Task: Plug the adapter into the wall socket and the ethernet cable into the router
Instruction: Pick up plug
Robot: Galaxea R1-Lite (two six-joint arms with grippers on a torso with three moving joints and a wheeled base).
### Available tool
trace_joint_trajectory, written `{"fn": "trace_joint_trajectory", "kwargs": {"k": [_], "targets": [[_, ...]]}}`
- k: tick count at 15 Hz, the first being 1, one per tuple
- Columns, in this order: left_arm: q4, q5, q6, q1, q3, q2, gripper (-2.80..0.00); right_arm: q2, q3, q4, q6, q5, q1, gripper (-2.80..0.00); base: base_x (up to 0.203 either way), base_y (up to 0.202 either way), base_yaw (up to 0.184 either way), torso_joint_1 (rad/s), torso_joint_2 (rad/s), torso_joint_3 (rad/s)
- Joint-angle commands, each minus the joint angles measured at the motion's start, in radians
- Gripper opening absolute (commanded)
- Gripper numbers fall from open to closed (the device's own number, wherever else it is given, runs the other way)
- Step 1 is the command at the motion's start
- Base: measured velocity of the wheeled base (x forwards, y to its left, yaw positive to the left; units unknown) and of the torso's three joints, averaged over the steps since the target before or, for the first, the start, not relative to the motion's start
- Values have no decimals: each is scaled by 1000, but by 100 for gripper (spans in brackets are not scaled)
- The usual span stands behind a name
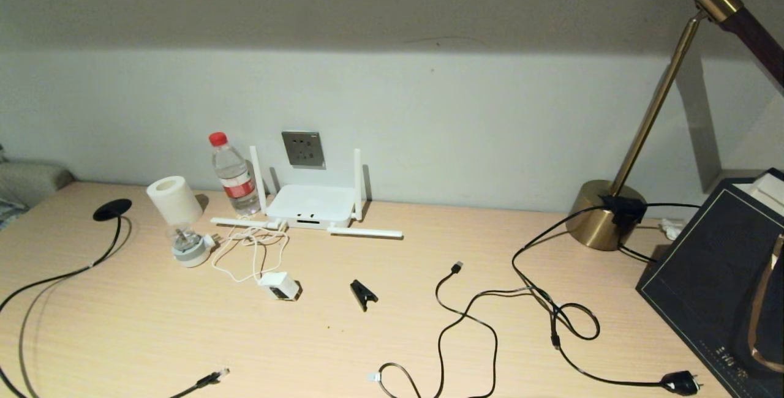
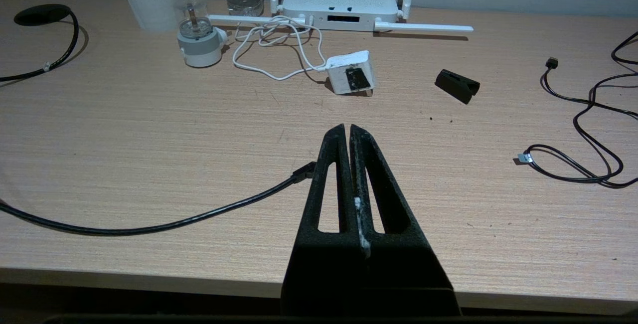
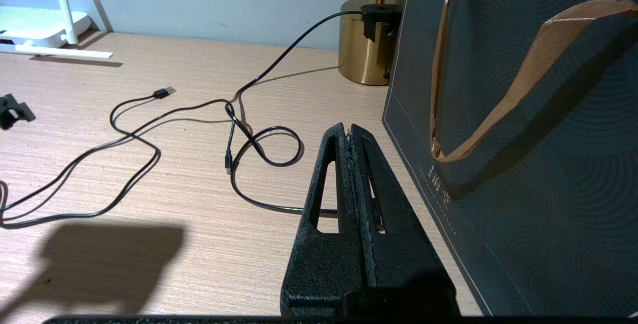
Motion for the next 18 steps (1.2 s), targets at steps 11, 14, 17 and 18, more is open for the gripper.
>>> {"fn": "trace_joint_trajectory", "kwargs": {"k": [11, 14, 17, 18], "targets": [[-35, -309, 107, -33, -453, 538, -280, 2, 35, 0, 0, 0, 0, -280, 0, 0, 0, 0, 0, 0], [-35, -414, 169, -54, -659, 925, -280, 2, 35, -1, 0, 0, 0, -280, 0, 0, 0, 0, 0, 0], [-25, -499, 410, -46, -829, 1274, -280, 2, 35, -1, 0, 0, 0, -280, 0, 0, 0, 0, 0, 0], [4, -533, 565, -33, -893, 1364, -280, 2, 35, -1, 0, 0, 0, -280, 0, 0, 0, 0, 0, 0]]}}
